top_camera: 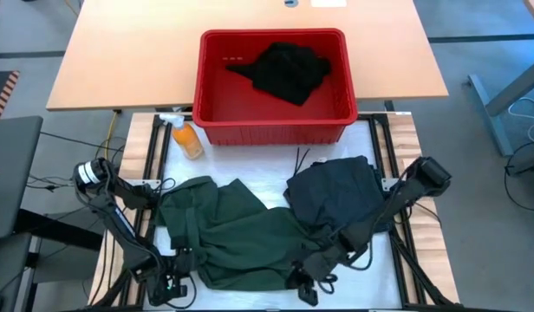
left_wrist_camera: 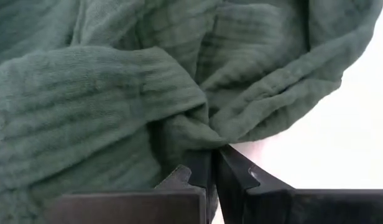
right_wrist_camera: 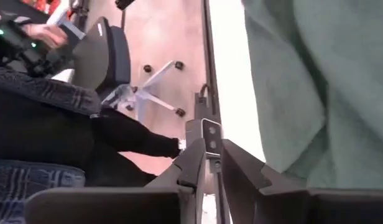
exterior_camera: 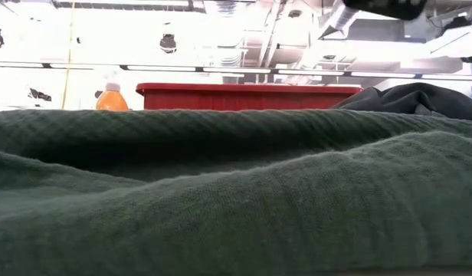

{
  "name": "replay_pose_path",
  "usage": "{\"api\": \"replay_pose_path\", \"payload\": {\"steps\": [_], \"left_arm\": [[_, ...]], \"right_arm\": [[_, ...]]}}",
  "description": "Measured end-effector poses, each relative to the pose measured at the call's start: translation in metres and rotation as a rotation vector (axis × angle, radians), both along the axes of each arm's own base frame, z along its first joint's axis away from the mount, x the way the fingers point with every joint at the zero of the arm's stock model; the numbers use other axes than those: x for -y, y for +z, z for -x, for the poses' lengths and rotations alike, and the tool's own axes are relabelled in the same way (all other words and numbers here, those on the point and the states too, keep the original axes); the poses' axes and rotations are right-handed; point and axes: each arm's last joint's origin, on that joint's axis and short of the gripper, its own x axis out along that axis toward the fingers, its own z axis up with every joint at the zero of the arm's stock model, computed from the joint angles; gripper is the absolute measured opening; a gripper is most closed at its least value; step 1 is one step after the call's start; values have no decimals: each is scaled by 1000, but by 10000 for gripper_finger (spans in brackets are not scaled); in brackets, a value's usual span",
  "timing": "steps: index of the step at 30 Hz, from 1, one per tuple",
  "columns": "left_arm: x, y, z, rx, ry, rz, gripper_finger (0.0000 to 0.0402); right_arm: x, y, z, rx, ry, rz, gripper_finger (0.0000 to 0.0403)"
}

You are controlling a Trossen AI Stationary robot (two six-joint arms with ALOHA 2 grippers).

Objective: Fold laundry
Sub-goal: Fold the green shirt

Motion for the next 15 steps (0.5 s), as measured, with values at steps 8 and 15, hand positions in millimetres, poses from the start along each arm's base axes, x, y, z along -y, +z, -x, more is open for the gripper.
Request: {"api": "replay_pose_path", "payload": {"steps": [8, 15], "left_arm": [[0, 0, 0, -4, 8, 7, 0], [-1, -1, 1, -28, -12, 1, 0]], "right_arm": [[-14, -60, -10, -182, 6, 24, 150], [-23, -83, -20, -186, -28, -30, 221]]}}
